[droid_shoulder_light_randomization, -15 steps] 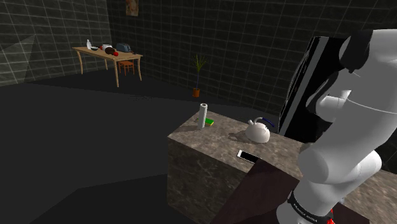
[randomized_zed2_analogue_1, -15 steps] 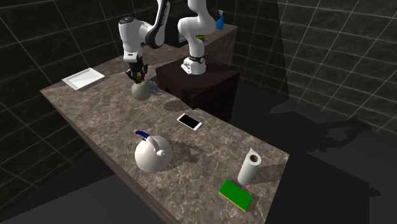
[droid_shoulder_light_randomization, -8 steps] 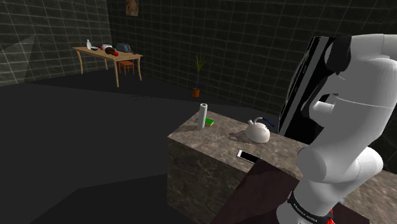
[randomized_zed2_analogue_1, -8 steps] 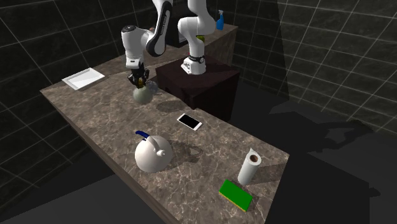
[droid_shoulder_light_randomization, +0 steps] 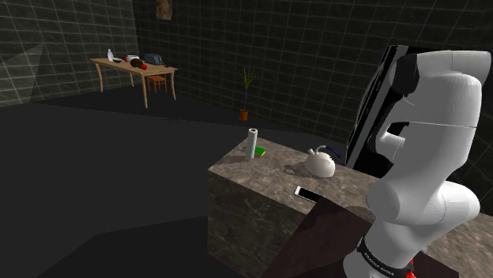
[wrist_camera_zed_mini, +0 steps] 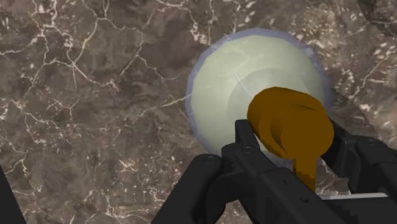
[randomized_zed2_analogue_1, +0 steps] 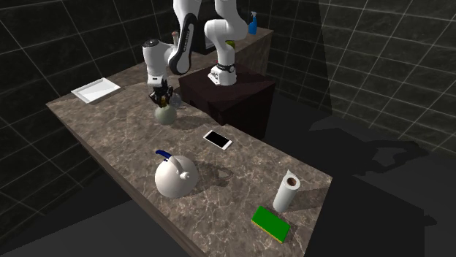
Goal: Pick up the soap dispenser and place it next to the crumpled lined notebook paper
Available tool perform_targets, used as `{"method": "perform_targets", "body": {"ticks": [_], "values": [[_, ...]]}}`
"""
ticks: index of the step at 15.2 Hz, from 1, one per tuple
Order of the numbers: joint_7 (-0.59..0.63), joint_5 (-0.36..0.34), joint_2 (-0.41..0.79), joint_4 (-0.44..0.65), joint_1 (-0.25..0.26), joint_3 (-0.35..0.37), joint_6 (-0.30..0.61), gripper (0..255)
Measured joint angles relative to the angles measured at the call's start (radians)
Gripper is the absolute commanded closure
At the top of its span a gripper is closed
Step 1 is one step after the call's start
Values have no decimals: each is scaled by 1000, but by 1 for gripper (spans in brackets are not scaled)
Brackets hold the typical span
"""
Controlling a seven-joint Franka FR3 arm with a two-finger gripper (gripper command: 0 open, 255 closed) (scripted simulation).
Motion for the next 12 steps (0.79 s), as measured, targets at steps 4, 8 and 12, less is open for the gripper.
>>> {"method": "perform_targets", "body": {"ticks": [4, 8, 12], "values": [[-28, 42, 31, 4, -29, 39, 24, 255], [-31, 47, 34, 5, -33, 43, 26, 255], [-31, 47, 34, 6, -33, 43, 26, 0]]}}
